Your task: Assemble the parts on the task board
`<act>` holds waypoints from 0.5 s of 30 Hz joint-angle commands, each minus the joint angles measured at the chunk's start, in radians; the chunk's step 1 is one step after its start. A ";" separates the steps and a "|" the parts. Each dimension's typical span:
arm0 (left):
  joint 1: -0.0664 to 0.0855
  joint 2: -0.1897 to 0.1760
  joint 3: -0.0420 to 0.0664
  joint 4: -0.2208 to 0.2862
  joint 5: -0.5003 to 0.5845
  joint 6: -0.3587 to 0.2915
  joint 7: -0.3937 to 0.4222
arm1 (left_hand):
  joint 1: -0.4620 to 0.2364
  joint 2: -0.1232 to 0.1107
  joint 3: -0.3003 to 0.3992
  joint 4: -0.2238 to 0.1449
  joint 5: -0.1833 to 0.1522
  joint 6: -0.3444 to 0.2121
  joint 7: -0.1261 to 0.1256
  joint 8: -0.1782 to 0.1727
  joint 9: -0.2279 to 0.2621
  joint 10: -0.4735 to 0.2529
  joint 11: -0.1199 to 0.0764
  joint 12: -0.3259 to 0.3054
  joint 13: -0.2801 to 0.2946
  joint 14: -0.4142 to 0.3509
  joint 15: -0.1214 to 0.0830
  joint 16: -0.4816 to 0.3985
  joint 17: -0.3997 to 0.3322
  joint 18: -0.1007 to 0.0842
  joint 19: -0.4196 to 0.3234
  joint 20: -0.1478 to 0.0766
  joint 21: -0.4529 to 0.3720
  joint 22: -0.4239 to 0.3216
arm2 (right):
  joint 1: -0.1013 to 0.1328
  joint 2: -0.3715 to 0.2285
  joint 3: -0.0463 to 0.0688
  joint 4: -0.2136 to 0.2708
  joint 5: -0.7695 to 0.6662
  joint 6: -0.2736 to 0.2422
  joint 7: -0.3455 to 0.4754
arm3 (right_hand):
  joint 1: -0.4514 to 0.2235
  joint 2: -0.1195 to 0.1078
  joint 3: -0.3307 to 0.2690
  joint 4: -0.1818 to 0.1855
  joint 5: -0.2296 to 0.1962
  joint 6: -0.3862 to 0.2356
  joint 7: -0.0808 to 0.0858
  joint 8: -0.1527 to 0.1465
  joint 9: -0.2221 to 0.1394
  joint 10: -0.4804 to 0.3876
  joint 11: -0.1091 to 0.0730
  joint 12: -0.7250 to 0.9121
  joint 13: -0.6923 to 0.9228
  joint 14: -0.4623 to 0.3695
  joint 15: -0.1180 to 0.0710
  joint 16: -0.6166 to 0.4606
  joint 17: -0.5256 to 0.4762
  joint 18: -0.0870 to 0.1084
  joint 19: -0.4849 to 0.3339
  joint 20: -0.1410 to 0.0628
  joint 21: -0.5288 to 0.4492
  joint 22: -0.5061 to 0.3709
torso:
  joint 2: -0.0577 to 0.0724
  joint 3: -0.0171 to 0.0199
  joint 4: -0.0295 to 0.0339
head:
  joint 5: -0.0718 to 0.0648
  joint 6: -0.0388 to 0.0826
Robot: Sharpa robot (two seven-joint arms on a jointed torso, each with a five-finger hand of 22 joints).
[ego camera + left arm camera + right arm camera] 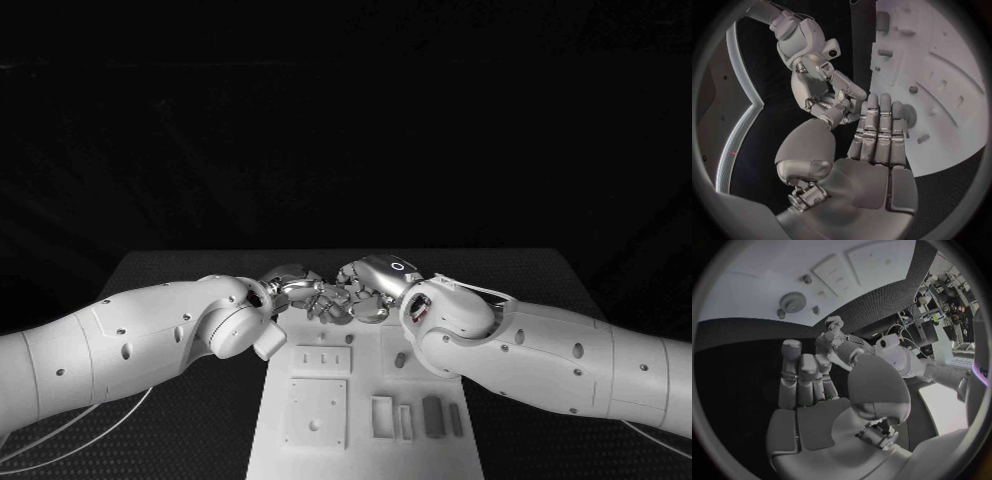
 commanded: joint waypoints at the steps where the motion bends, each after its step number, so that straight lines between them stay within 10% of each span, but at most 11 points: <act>1: 0.003 0.007 0.003 0.002 0.013 0.007 0.016 | 0.000 0.006 0.010 0.001 -0.002 0.008 0.001 0.004 -0.002 0.006 -0.001 0.006 0.001 0.005 -0.002 0.004 0.001 0.009 0.000 -0.003 0.005 0.014 | -0.003 0.005 -0.003 0.008 -0.005 0.017 0.004 | -0.001 -0.012 0.005 -0.001 -0.002 0.200 -0.037 -0.001 0.000 -0.051 -0.042 -0.003 -0.002 -0.002 -0.008 -0.006 -0.002 0.027 0.003 -0.002 0.001 0.011 | 0.000 0.0001 -0.0004 | 0.000 -0.001; 12: 0.003 0.013 0.003 0.004 0.013 0.007 -0.021 | -0.020 -0.013 0.019 0.010 -0.001 0.023 -0.004 0.006 -0.004 0.019 -0.006 0.008 0.005 0.014 -0.006 0.009 0.004 0.006 0.002 -0.006 0.008 0.015 | -0.003 0.009 -0.006 0.004 -0.005 0.026 -0.002 | -0.001 -0.013 0.007 -0.001 -0.002 0.200 -0.037 -0.001 0.000 -0.050 -0.042 -0.003 -0.002 -0.002 -0.008 -0.006 -0.002 0.027 0.003 -0.002 0.001 0.011 | 0.000 -0.0005 0.0003 | -0.003 -0.001; 15: 0.003 0.013 0.003 0.004 0.013 0.009 -0.026 | -0.059 -0.048 0.001 0.027 -0.002 0.029 -0.006 0.007 -0.005 0.025 -0.008 0.009 0.007 0.018 -0.008 0.013 0.006 0.005 0.003 -0.009 0.009 0.014 | -0.003 0.012 -0.007 0.002 -0.005 0.026 -0.003 | -0.001 -0.014 0.008 -0.001 -0.002 0.201 -0.037 -0.001 0.000 -0.050 -0.042 -0.004 -0.002 -0.002 -0.008 -0.006 -0.002 0.027 0.003 -0.002 0.001 0.011 | 0.000 -0.0004 0.0003 | -0.004 -0.002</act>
